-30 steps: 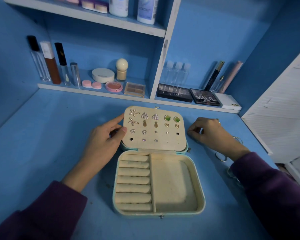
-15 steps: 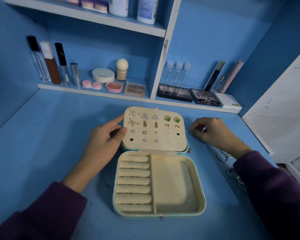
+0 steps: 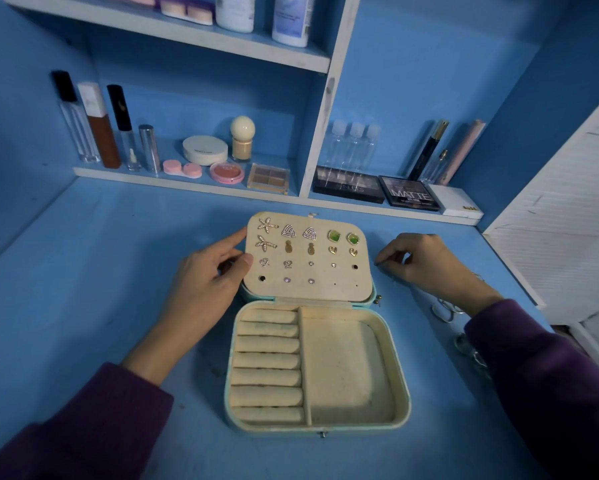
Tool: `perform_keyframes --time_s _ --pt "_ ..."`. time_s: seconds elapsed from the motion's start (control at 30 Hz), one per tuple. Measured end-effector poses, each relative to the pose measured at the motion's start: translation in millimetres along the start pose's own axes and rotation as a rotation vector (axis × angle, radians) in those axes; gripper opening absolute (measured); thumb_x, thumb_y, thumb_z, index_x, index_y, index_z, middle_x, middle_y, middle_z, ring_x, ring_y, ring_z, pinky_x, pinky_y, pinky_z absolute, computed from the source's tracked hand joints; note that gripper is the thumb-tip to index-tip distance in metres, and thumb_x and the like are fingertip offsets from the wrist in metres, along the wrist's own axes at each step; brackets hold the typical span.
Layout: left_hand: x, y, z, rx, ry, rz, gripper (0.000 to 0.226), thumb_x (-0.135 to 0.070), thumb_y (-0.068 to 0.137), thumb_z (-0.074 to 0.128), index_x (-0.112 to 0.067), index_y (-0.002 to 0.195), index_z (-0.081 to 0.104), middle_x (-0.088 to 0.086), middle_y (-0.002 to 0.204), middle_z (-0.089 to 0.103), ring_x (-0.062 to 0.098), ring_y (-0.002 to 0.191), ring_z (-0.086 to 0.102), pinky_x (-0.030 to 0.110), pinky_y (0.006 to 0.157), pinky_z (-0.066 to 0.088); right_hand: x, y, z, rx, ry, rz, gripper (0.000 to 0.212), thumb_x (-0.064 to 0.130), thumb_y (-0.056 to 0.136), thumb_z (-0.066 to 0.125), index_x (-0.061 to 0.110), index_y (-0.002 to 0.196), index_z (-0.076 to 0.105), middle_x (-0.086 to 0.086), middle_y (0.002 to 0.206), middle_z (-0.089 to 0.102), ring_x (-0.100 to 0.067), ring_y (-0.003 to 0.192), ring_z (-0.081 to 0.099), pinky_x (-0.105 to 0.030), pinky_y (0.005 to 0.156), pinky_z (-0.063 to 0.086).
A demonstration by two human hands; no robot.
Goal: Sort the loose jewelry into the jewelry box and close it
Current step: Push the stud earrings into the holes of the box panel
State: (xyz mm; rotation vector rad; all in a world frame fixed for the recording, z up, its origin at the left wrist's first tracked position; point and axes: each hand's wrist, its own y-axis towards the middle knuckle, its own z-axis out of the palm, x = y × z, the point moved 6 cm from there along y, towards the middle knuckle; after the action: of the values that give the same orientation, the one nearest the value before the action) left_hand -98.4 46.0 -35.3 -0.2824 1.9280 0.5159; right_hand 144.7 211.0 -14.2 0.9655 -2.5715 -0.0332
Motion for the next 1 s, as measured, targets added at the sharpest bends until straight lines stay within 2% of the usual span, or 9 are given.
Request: perform_keyframes --time_s 0.1,0.3,0.57,0.67,0.87,1.0 --pt "1.6 0.9 0.5 0.002 0.002 0.002 0.043 -0.009 0.093 0.057 -0.032 0.13 0.053 -0.038 0.071 0.063 -0.015 0.08 0.06 -0.001 0.068 0.037 -0.4 0.7 0.4 0.013 -0.008 0.005 0.014 0.005 0.079 0.069 0.017 0.081 0.075 0.0 0.082 0.069 -0.006 0.068 0.056 -0.008 0.065 0.04" --pt "0.2 0.8 -0.2 -0.003 0.002 0.008 0.047 -0.01 0.093 0.057 -0.047 0.119 0.047 -0.038 0.073 0.064 -0.015 0.077 0.06 0.001 0.066 0.039 1.1 1.0 0.4 0.002 -0.005 -0.002 0.012 0.005 0.078 0.07 0.016 0.08 0.075 0.0 0.081 0.068 -0.003 0.066 0.056 -0.006 0.063 0.04" --pt "-0.4 -0.4 -0.4 0.006 0.004 -0.005 0.042 -0.01 0.093 0.057 -0.029 0.131 0.054 -0.032 0.072 0.066 -0.015 0.077 0.06 0.001 0.067 0.04 2.9 1.9 1.1 0.008 -0.02 -0.023 0.01 0.005 0.079 0.07 0.014 0.079 0.073 0.001 0.079 0.065 -0.003 0.066 0.055 -0.008 0.063 0.039" --pt "-2.8 -1.3 -0.4 0.002 -0.009 -0.011 0.042 -0.008 0.093 0.056 -0.023 0.133 0.054 -0.024 0.084 0.066 -0.016 0.076 0.06 0.0 0.067 0.039 5.9 1.8 1.4 0.03 -0.012 -0.019 0.009 0.006 0.08 0.068 0.015 0.078 0.07 0.004 0.078 0.062 -0.004 0.068 0.055 -0.008 0.063 0.039" --pt "-3.6 -1.7 -0.2 0.005 -0.021 -0.013 0.042 -0.009 0.094 0.056 -0.027 0.132 0.054 -0.023 0.086 0.066 -0.015 0.075 0.06 0.001 0.064 0.04 7.2 3.1 2.2 0.063 0.003 0.001 0.016 0.007 0.079 0.068 0.022 0.074 0.064 0.009 0.077 0.06 -0.003 0.069 0.056 -0.007 0.062 0.04" --pt "-4.0 -1.3 -0.2 0.01 -0.031 0.0 0.043 -0.009 0.094 0.056 -0.034 0.129 0.052 -0.026 0.077 0.067 -0.015 0.075 0.059 0.002 0.062 0.04 10.3 1.6 1.3 0.055 0.033 0.023 0.02 0.007 0.08 0.066 0.024 0.071 0.059 0.01 0.073 0.06 -0.002 0.066 0.056 -0.007 0.062 0.041"
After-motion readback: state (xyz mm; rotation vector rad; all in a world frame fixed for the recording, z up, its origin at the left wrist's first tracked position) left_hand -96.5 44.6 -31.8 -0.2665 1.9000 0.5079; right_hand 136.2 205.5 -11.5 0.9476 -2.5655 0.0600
